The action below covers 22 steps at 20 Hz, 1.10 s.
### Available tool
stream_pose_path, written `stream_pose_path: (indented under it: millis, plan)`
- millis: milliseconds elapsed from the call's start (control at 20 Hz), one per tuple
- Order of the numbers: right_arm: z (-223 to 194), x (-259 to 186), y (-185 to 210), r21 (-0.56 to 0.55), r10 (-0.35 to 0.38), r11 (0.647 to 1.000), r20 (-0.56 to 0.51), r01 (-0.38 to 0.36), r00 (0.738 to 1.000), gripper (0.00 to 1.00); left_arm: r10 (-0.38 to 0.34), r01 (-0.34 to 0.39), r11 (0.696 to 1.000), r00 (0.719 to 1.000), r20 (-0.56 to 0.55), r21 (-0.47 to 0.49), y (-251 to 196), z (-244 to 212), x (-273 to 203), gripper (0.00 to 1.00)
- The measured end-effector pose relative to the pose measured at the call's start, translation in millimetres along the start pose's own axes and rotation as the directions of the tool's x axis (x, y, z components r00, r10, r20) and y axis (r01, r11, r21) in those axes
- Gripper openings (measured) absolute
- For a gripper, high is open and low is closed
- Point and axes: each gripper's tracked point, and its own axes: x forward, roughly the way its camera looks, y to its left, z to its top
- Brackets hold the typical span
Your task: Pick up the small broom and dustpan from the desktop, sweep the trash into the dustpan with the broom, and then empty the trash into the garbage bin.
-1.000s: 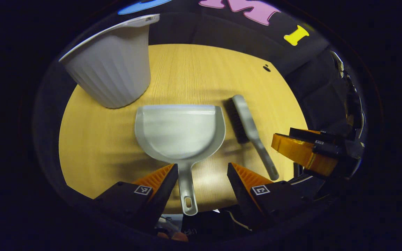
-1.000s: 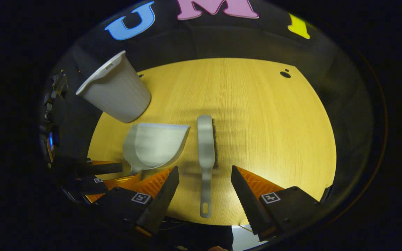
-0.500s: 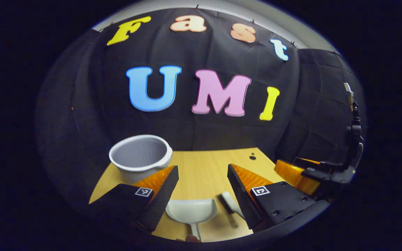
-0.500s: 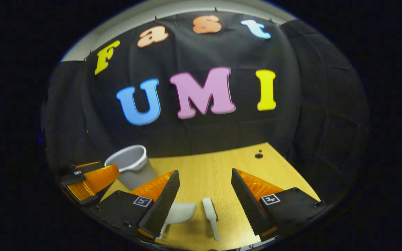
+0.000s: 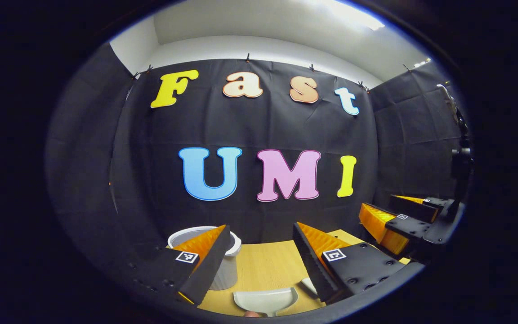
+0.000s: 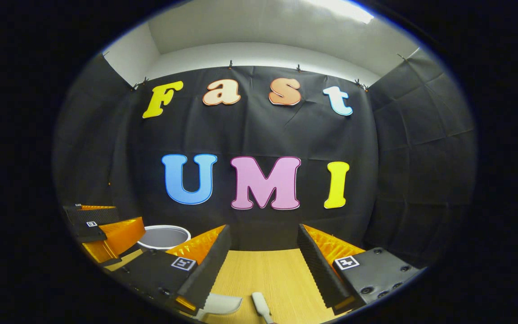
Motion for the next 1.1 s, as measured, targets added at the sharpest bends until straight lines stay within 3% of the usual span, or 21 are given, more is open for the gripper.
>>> stream_pose_path:
  millis: [350,1100]
  plan:
    - [0.8,-2.7,-2.0,0.039,-0.018,0.999,0.001,0.018,1.0,0.96,0.06,-0.061,0.997,0.998,-0.019,-0.05,6.7,4.0,4.3,0.82]
    - [-6.9,-6.0,6.3,0.055,0.019,0.998,-0.074,-0.015,0.997,0.96,0.046,-0.047,0.998,0.998,-0.037,-0.03,11.2,-10.1,-15.0,0.83]
